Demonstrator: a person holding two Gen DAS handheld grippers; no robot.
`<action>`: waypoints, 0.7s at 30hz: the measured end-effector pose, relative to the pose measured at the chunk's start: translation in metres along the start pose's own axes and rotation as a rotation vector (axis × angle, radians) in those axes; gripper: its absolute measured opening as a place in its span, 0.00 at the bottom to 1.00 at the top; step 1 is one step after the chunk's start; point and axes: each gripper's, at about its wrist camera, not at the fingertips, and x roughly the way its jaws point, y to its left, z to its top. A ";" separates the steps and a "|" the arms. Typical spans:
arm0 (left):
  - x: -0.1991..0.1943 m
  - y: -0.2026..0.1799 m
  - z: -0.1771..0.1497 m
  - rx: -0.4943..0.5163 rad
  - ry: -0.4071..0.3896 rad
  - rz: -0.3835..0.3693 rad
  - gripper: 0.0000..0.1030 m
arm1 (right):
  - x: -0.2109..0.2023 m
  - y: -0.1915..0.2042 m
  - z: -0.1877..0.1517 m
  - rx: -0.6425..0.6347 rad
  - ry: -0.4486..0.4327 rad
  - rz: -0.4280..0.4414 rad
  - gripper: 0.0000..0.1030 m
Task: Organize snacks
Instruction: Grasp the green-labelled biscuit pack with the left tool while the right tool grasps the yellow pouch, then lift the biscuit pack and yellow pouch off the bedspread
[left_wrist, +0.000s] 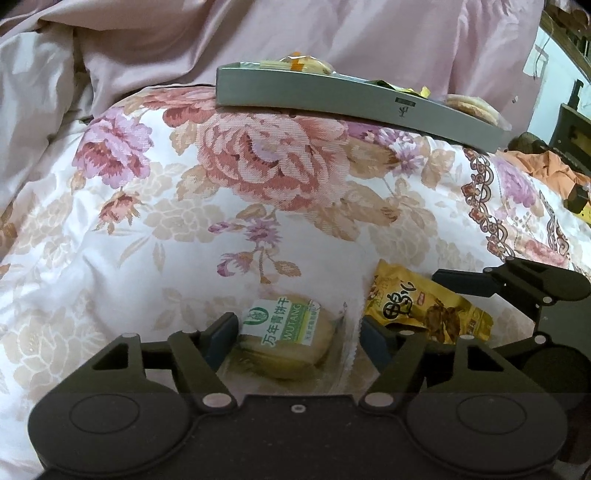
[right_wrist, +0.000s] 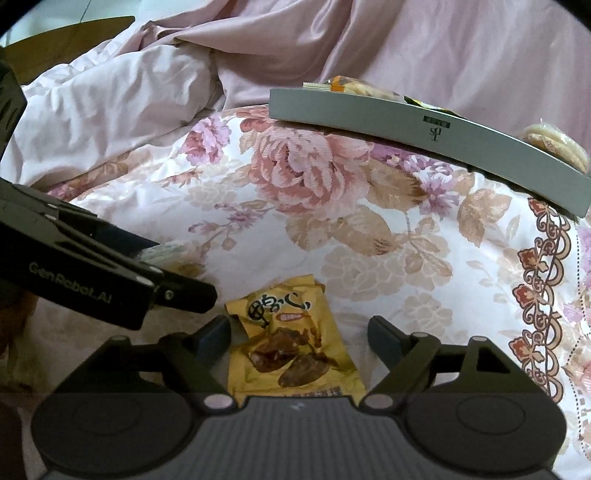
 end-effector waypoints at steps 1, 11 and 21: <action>0.000 -0.001 0.000 -0.001 0.000 -0.002 0.70 | 0.000 0.001 0.000 0.000 -0.003 0.000 0.77; -0.001 -0.007 -0.003 -0.008 -0.005 0.033 0.59 | -0.003 0.006 -0.004 -0.008 -0.028 -0.001 0.55; -0.003 -0.010 -0.002 -0.012 -0.011 0.053 0.57 | -0.008 0.017 -0.003 -0.057 -0.049 -0.043 0.49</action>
